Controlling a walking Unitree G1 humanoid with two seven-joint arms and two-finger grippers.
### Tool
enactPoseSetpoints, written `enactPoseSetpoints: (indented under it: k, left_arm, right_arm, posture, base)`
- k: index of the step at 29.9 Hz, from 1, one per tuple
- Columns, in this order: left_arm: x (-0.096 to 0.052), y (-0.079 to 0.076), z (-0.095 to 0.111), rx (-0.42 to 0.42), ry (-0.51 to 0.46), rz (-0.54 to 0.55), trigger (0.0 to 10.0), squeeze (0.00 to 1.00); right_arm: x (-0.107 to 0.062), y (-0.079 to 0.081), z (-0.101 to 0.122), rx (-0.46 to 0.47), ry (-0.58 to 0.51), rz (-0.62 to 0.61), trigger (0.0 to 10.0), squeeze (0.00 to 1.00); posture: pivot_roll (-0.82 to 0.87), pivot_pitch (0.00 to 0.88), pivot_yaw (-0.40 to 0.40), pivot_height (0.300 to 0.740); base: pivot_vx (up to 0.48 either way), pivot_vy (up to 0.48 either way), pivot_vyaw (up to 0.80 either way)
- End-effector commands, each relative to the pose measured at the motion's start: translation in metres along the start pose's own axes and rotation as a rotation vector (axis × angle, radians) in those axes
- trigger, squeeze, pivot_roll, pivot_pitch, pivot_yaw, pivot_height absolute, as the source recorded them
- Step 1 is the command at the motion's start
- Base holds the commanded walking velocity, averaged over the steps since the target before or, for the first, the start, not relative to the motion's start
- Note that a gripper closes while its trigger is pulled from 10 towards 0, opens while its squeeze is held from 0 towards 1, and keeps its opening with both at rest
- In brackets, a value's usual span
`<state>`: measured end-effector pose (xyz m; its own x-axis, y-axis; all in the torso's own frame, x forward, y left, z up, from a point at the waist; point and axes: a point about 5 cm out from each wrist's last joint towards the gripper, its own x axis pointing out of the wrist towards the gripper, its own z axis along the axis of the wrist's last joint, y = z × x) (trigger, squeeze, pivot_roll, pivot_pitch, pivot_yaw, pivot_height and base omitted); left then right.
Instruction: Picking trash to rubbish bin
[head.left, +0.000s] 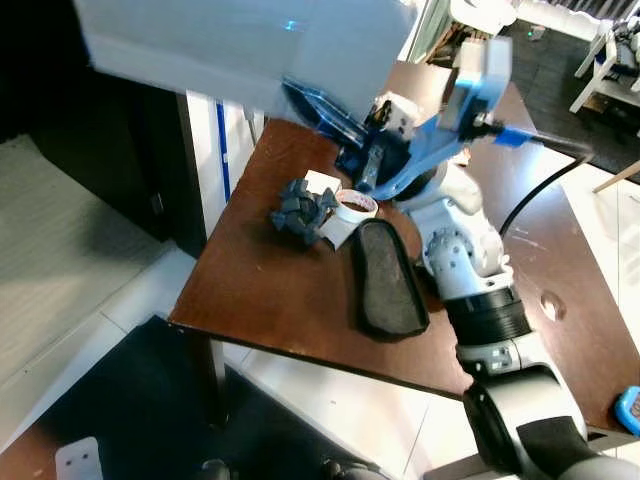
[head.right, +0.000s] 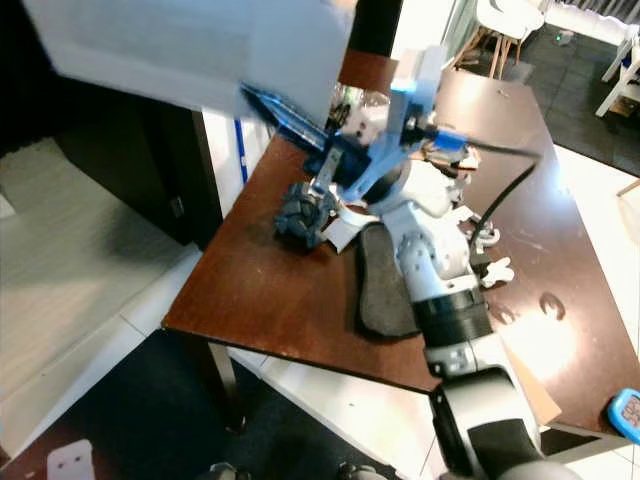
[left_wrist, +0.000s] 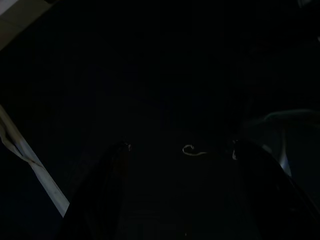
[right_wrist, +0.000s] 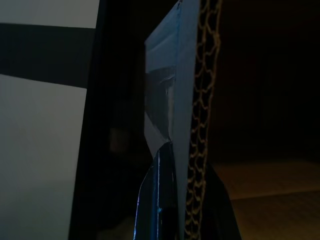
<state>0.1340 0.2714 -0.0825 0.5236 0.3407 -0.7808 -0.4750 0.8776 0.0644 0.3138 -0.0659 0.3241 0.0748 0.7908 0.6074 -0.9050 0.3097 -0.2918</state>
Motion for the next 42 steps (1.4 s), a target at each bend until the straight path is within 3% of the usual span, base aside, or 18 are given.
enactPoseSetpoints:
  k: [1,12,42]
  left_arm:
    - [-0.003,-0.006,-0.016,0.016,0.060,-0.020,10.0,0.00]
    - [-0.002,-0.018,-0.016,0.075,0.075,-0.065,10.0,0.00]
    - [-0.003,-0.022,-0.019,0.109,0.092,-0.083,10.0,0.00]
  right_arm:
    - [0.002,0.005,0.000,0.003,-0.007,0.003,10.0,0.00]
    - [-0.005,0.028,-0.031,0.130,0.078,0.054,10.0,0.00]
    - [-0.006,0.041,-0.035,0.175,0.113,0.093,10.0,0.00]
  posture:
    - [0.14,0.105,-0.054,0.740]
    - [0.15,0.096,-0.050,0.740]
    - [0.14,0.088,-0.056,0.740]
  base:
    - [0.000,0.000,0.00]
    - [-0.044,0.000,0.00]
    - [-0.257,0.000,0.00]
